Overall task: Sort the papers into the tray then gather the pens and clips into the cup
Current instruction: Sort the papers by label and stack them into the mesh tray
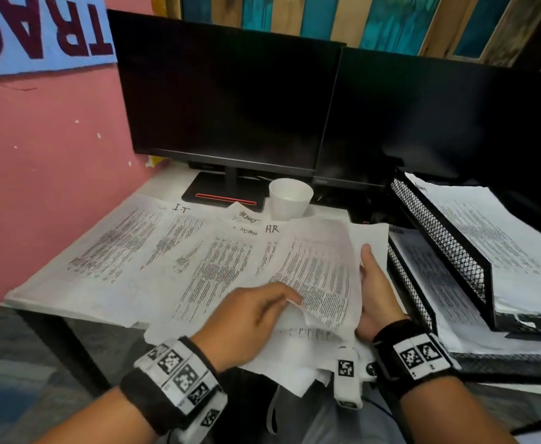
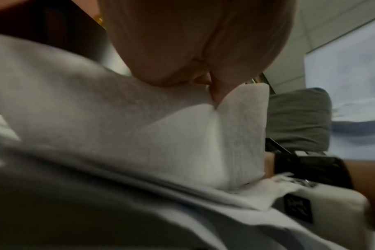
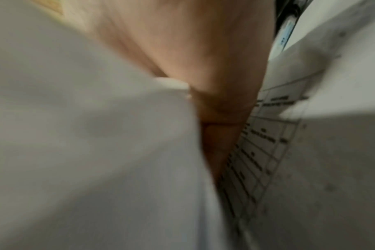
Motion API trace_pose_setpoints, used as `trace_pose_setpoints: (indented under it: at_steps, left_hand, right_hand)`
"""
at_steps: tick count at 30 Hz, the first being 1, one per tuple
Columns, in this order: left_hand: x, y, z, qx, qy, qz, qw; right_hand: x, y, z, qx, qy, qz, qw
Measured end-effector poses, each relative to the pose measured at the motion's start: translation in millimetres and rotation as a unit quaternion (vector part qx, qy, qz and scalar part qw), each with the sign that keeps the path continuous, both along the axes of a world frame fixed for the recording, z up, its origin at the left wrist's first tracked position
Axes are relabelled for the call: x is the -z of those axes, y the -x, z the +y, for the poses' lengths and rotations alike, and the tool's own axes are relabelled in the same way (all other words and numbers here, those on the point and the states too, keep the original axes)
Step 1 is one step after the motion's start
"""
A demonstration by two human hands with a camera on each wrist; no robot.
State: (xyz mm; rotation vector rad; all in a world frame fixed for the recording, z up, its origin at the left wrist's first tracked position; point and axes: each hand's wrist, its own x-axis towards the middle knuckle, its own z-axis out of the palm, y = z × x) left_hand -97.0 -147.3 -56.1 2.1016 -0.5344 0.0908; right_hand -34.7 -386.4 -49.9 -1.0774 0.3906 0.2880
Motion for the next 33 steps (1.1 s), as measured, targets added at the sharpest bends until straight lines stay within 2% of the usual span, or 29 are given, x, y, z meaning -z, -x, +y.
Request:
trace_pose_setpoints:
  at_steps: [3,8,12,14,16,18,20,23,26,29,31,33]
  left_hand:
    - [7,1,-11,0.035,-0.013,0.018,0.999]
    - [-4,-15,-7,-0.004,0.020,0.020,1.000]
    - [-19,-15,-6,-0.060,0.080,-0.046,0.994]
    - [-25,-12,-9,-0.063,0.101,-0.056,0.991]
    - [-27,-6,-13,-0.036,0.068,-0.026,0.997]
    - [-28,1,-16,-0.003,-0.006,0.031,0.999]
    - [-35,1,-16,-0.002,-0.017,0.073,0.997]
    - [-43,-24,-6,-0.061,-0.026,0.113,0.991]
    - [-37,-62,14,-0.136,-0.113,0.154,0.972]
    - [-23,-91,30,-0.145,-0.193,0.209,0.948]
    - [-17,-101,34,-0.163,-0.197,0.221,0.941]
    - [-13,-108,32,-0.165,-0.145,0.236,0.947]
  right_hand:
    - [6,2,-7,-0.032,0.076,-0.027,0.996]
    - [14,3,-20,-0.027,0.190,-0.053,0.980]
    - [12,3,-24,-0.025,0.196,-0.046,0.979]
    - [12,3,-25,-0.018,0.191,-0.045,0.980]
    - [12,2,-24,-0.020,0.193,-0.055,0.979]
    - [13,-2,-25,-0.013,0.219,-0.069,0.973]
    - [8,-6,-30,0.016,0.260,-0.083,0.962]
    - [-13,-6,-41,0.059,0.333,-0.096,0.936]
    - [-24,-4,-54,0.075,0.376,-0.103,0.918]
    - [-15,-2,-56,0.063,0.393,-0.104,0.912]
    - [-6,1,-53,0.056,0.391,-0.095,0.914]
    - [-1,4,-50,0.056,0.384,-0.092,0.917]
